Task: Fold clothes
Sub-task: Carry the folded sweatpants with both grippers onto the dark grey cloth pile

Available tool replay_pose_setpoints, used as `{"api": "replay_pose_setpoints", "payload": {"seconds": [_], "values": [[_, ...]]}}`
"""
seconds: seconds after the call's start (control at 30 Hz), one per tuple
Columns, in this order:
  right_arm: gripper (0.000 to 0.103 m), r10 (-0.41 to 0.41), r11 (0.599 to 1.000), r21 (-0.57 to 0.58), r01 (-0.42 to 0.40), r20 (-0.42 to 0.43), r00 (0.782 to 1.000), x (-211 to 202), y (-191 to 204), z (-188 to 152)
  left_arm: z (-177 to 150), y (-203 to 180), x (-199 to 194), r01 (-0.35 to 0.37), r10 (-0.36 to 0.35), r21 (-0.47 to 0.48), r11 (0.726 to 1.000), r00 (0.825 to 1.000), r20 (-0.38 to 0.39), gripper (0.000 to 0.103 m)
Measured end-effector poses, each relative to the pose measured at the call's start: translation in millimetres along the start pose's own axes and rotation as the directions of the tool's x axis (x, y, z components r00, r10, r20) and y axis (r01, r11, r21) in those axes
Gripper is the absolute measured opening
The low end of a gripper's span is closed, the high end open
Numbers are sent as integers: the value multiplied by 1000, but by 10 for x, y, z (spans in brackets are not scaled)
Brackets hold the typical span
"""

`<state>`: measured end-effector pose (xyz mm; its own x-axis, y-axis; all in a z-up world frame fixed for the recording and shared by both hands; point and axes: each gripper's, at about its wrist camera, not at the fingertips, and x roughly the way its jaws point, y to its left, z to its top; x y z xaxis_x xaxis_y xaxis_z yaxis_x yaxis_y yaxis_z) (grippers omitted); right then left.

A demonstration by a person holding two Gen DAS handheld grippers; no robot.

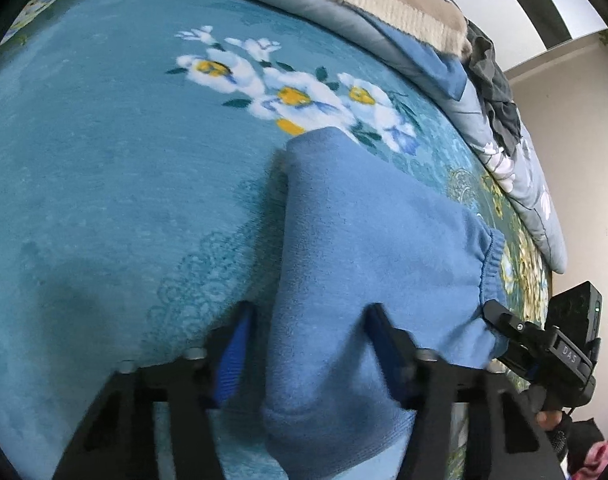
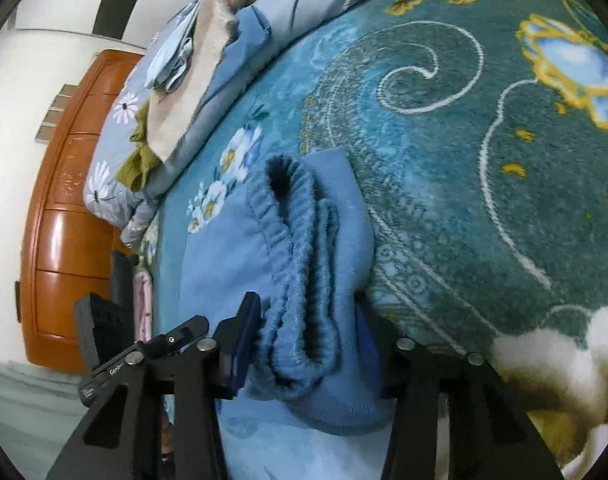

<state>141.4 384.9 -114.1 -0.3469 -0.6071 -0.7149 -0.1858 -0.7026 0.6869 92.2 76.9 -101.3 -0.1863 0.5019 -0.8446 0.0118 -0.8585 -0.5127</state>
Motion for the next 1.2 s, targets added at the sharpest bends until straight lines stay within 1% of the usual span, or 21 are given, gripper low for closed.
{"api": "replay_pose_setpoints", "payload": {"seconds": [0.03, 0.13, 0.2, 0.3, 0.4, 0.47, 0.57, 0.6, 0.67, 0.73, 0.8, 0.87, 0.93, 1.0, 1.1, 1.17, 1.2], "values": [[41, -8, 1000, -3, 8, 3, 1000, -11, 27, 3, -5, 4, 1, 12, -12, -3, 1000, 1000, -2, 39], [36, -28, 999, -14, 28, 11, 1000, -50, 109, 13, -17, -7, -42, 17, -17, 2, 1000, 1000, 9, 33], [35, -28, 999, -22, 28, 12, 1000, -101, 178, 34, -12, -25, -81, 31, -31, 1, 1000, 999, 19, 26], [34, -34, 997, -63, 35, 15, 999, -175, 381, 87, -4, -49, -144, 52, -52, 0, 999, 998, 35, 23], [34, -41, 993, -113, 43, 19, 999, -246, 616, 149, 24, -27, -317, 85, -83, -15, 996, 993, 85, 22], [34, -40, 987, -157, 43, 24, 999, -271, 829, 225, 55, 5, -461, 110, -106, -31, 993, 986, 127, 22], [34, -28, 972, -233, 32, 21, 999, -240, 1236, 352, 162, 166, -776, 143, -127, -64, 988, 970, 206, 22], [34, -21, 965, -260, 24, 14, 1000, -190, 1401, 384, 202, 236, -889, 149, -129, -70, 986, 965, 230, 22], [34, 3, 946, -325, -10, -21, 1000, 56, 1837, 405, 283, 393, -1126, 155, -126, -83, 984, 952, 280, 22], [34, 25, 921, -388, -46, -58, 998, 301, 2274, 427, 355, 654, -1419, 143, -97, -111, 984, 936, 339, 22], [34, 44, 891, -447, -83, -96, 994, 547, 2710, 448, 416, 946, -1725, 130, -62, -147, 981, 915, 399, 22], [34, 60, 856, -503, -121, -136, 989, 793, 3146, 469, 445, 1277, -2060, 117, -15, -195, 974, 889, 458, 22], [34, 75, 817, -553, -162, -177, 981, 1052, 3583, 474, 436, 1583, -2372, 96, 41, -239, 966, 859, 510, 22], [34, 90, 778, -591, -213, -231, 969, 1387, 4010, 371, 409, 1931, -2697, 74, 102, -287, 955, 827, 553, 22], [34, 101, 716, -636, -288, -314, 944, 1889, 4635, 200, 350, 2417, -3104, 60, 182, -360, 931, 779, 600, 22], [34, 102, 674, -655, -342, -376, 921, 2255, 5041, 52, 305, 2716, -3328, 51, 233, -407, 912, 750, 619, 22], [34, 104, 660, -658, -364, -400, 911, 2410, 5184, -11, 280, 2858, -3424, 50, 257, -427, 903, 735, 628, 22]]}}
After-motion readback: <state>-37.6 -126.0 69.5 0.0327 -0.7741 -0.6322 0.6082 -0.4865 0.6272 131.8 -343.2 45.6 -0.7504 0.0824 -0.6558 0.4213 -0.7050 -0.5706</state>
